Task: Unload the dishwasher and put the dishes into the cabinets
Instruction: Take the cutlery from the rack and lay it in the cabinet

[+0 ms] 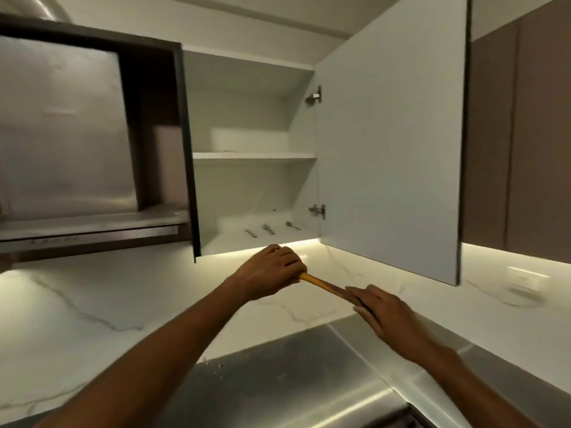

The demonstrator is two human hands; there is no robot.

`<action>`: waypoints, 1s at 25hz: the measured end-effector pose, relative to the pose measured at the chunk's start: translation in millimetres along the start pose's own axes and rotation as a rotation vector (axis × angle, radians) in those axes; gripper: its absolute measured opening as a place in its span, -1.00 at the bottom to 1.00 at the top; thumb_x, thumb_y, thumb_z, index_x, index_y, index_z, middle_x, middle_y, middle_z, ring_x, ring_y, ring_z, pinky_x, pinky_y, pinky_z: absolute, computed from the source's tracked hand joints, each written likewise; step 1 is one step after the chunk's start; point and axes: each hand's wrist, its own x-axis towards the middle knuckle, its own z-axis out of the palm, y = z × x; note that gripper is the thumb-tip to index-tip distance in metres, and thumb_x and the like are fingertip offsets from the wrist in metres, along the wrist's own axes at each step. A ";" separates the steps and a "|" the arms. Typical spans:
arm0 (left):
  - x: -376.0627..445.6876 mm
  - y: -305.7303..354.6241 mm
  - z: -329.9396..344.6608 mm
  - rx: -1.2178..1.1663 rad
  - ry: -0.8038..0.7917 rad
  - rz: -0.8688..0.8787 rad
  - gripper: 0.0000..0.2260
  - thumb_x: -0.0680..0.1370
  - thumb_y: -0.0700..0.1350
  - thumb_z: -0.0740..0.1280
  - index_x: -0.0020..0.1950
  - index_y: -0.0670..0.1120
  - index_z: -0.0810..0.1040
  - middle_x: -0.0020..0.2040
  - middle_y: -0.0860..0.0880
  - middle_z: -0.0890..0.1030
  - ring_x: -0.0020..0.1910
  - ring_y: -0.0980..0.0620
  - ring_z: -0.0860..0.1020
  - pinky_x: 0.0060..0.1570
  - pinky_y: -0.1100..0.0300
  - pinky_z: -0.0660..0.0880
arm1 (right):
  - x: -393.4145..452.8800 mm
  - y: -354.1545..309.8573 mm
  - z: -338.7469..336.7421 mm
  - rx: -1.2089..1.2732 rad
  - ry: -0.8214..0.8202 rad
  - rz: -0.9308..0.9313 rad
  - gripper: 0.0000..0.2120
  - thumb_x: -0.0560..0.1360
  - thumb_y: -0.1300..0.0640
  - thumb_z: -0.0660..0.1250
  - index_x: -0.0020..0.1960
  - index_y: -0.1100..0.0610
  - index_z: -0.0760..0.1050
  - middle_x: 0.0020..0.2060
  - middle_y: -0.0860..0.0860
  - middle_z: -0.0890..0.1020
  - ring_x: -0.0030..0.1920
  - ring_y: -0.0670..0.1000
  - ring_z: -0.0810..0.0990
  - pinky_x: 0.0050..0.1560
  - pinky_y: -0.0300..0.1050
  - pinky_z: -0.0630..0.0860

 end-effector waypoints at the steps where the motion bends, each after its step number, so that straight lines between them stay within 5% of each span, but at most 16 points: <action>1: -8.9 -21.3 4.9 0.029 0.001 -0.055 -0.75 0.69 0.00 0.24 0.36 0.05 0.50 0.29 0.04 0.58 0.29 -0.05 0.53 0.23 0.04 0.50 | 23.0 -16.6 14.5 0.087 -0.030 0.006 -0.51 0.71 -0.24 0.04 0.51 -0.06 0.44 0.17 -0.09 0.63 0.09 -0.01 0.69 0.09 -0.17 0.61; 6: -14.1 -96.5 46.0 -0.014 0.096 -0.474 -0.26 0.45 -0.34 0.52 0.58 -0.02 0.38 0.53 -0.17 0.42 0.35 -0.12 0.56 0.16 0.06 0.62 | 147.6 -88.8 71.5 0.261 0.031 0.088 -0.67 0.72 0.11 0.24 0.48 0.07 0.48 0.29 0.00 0.59 0.22 -0.02 0.60 0.28 -0.21 0.51; 9: -22.6 -143.6 101.7 -0.090 0.166 -0.731 -0.21 0.43 -0.36 0.54 0.61 -0.12 0.31 0.52 -0.24 0.42 0.39 -0.15 0.55 0.28 0.05 0.57 | 244.1 -107.0 114.3 0.264 0.014 0.177 -0.73 0.73 0.11 0.21 0.38 0.13 0.52 0.22 0.08 0.57 0.08 -0.03 0.55 0.07 -0.31 0.42; 12: -40.0 -188.7 168.6 -0.207 0.012 -0.978 -0.27 0.56 -0.30 0.43 0.65 -0.13 0.15 0.57 -0.19 0.31 0.46 -0.11 0.45 0.36 0.09 0.52 | 344.4 -110.9 167.1 0.222 -0.061 0.243 -0.72 0.73 0.06 0.21 0.32 0.18 0.57 0.19 0.13 0.63 0.13 0.06 0.64 -0.02 -0.25 0.42; 17: -46.4 -245.7 238.5 -0.179 -0.240 -1.129 -0.34 0.62 -0.10 0.36 0.62 -0.19 0.11 0.44 -0.12 0.39 0.38 -0.09 0.45 0.34 0.09 0.48 | 454.6 -123.2 253.3 0.222 -0.143 0.343 -0.73 0.68 0.12 0.27 0.29 0.25 0.57 0.23 0.17 0.66 0.23 0.13 0.66 0.14 -0.12 0.55; 21: -44.5 -251.2 265.7 -0.137 -0.269 -1.174 -0.44 0.60 -0.13 0.35 0.56 -0.17 0.23 0.34 -0.08 0.51 0.31 -0.08 0.48 0.25 0.08 0.47 | 487.1 -132.4 296.2 0.151 -0.112 0.330 -0.78 0.67 0.12 0.28 0.22 0.21 0.58 0.19 0.13 0.66 0.21 0.12 0.67 -0.02 -0.15 0.49; 25: -46.1 -252.2 271.4 -0.082 -0.242 -1.136 -0.30 0.60 -0.07 0.39 0.61 -0.25 0.13 0.37 -0.15 0.49 0.33 -0.12 0.48 0.28 0.04 0.47 | 495.6 -133.1 320.0 0.168 -0.012 0.344 -0.66 0.60 -0.12 0.34 0.00 0.17 0.62 -0.03 0.13 0.70 0.07 0.17 0.69 0.01 -0.04 0.59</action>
